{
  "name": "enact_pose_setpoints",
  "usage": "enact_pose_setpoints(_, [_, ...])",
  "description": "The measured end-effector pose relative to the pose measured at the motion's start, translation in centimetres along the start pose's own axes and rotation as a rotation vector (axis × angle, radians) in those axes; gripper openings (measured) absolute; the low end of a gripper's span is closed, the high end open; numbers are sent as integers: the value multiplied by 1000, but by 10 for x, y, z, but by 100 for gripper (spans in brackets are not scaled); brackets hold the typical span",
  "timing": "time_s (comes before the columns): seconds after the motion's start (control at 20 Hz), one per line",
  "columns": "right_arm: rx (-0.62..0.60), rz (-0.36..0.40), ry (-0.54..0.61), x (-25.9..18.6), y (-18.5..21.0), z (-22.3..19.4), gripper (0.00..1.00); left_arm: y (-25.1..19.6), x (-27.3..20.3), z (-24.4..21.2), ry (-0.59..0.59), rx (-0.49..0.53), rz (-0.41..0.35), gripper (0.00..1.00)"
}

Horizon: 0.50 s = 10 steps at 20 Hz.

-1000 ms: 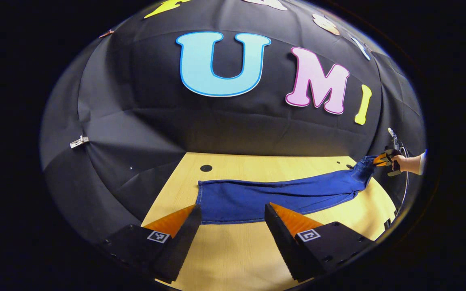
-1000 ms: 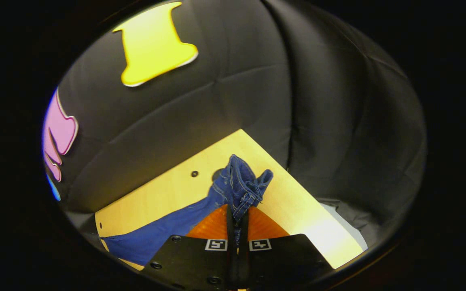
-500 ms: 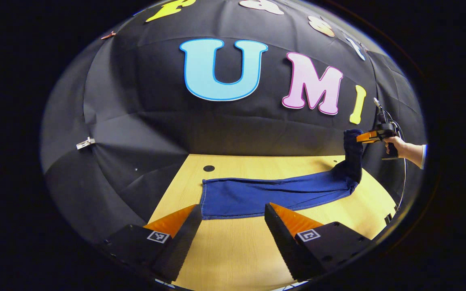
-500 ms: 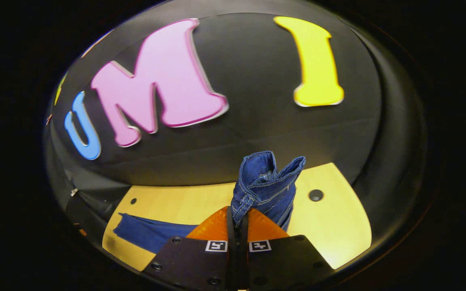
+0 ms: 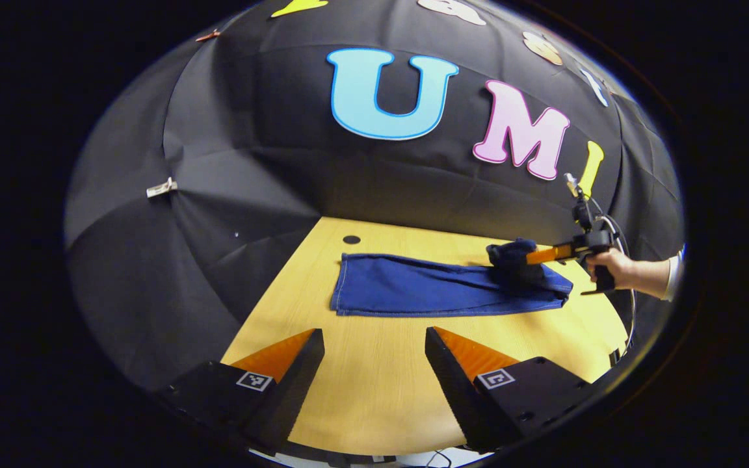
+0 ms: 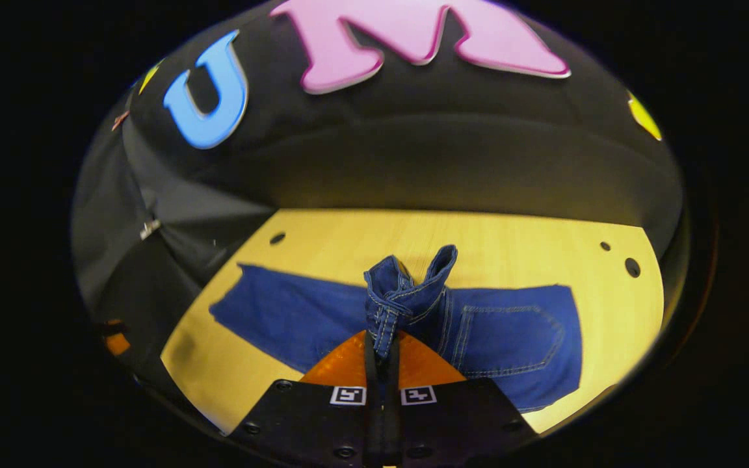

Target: Grasp the waist and the cuffs of the jeans and fold them to make the two legs overlap; first hold the waist and fold one-third of the jeans toward the cuffs, then hold the cuffs and fold the remaining one-third in the same direction to finish folding.

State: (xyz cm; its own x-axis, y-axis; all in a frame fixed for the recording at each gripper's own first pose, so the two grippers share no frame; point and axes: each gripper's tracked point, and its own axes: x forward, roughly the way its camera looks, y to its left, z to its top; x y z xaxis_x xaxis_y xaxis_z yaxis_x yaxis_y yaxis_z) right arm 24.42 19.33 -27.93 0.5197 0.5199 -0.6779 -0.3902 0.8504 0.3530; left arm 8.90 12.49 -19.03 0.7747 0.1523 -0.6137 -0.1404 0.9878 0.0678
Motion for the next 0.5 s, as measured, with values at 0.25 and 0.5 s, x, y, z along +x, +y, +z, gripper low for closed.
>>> enact_pose_setpoints(0.25, [-37, 36, 112, 10, 5, -34, 14, -12, 14, -32, 121, -120, -30, 97])
enact_pose_setpoints(0.5, [-7, 191, 96, -1, 34, -29, 58, -18, 54, -29, 178, -124, -50, 97])
